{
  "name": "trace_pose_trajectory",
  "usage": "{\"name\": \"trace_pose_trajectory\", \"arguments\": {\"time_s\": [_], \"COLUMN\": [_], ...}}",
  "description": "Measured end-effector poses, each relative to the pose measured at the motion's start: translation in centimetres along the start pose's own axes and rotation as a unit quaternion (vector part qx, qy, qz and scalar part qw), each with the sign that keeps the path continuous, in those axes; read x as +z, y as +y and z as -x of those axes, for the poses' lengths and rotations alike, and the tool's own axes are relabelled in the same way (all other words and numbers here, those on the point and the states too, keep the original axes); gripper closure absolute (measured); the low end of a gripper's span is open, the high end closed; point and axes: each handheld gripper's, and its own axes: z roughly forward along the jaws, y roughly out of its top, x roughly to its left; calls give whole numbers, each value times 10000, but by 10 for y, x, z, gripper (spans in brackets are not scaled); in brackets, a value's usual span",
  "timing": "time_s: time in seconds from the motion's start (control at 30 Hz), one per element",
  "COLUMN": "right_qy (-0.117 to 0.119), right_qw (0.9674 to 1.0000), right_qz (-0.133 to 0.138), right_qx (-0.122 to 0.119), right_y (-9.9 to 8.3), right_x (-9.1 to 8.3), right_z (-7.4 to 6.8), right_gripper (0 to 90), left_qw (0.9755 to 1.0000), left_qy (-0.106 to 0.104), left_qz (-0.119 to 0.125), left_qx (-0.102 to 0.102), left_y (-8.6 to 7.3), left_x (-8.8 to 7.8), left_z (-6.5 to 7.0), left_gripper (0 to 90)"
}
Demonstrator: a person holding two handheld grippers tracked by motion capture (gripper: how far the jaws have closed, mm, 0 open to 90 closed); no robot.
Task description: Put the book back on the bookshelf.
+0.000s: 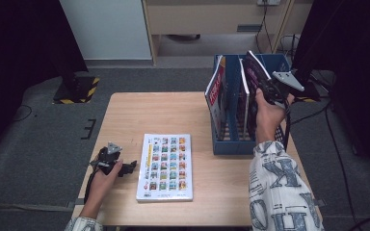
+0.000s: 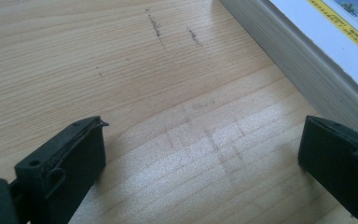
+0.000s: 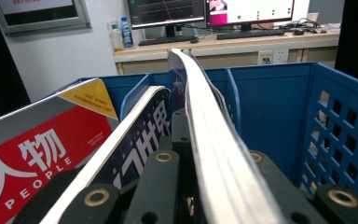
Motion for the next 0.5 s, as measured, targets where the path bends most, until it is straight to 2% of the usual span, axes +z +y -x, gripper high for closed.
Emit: {"name": "trace_pose_trajectory", "arguments": {"time_s": [0.27, 0.33, 0.5], "right_qy": [24, 64, 100], "right_qw": [10000, 9999, 9999], "right_qz": [-13, -7, -39], "right_qx": [44, 130, 43], "right_y": [-5, -8, -14], "right_x": [0, 0, -1], "right_z": [2, 4, 4], "right_gripper": [834, 834, 834], "left_qw": [10000, 10000, 10000], "left_qy": [-8, -22, -32], "left_qz": [0, 1, -2], "left_qx": [8, 21, 47], "left_y": [0, 0, 1], "left_x": [0, 0, 0], "left_z": [0, 0, 0], "left_gripper": [0, 0, 0]}}
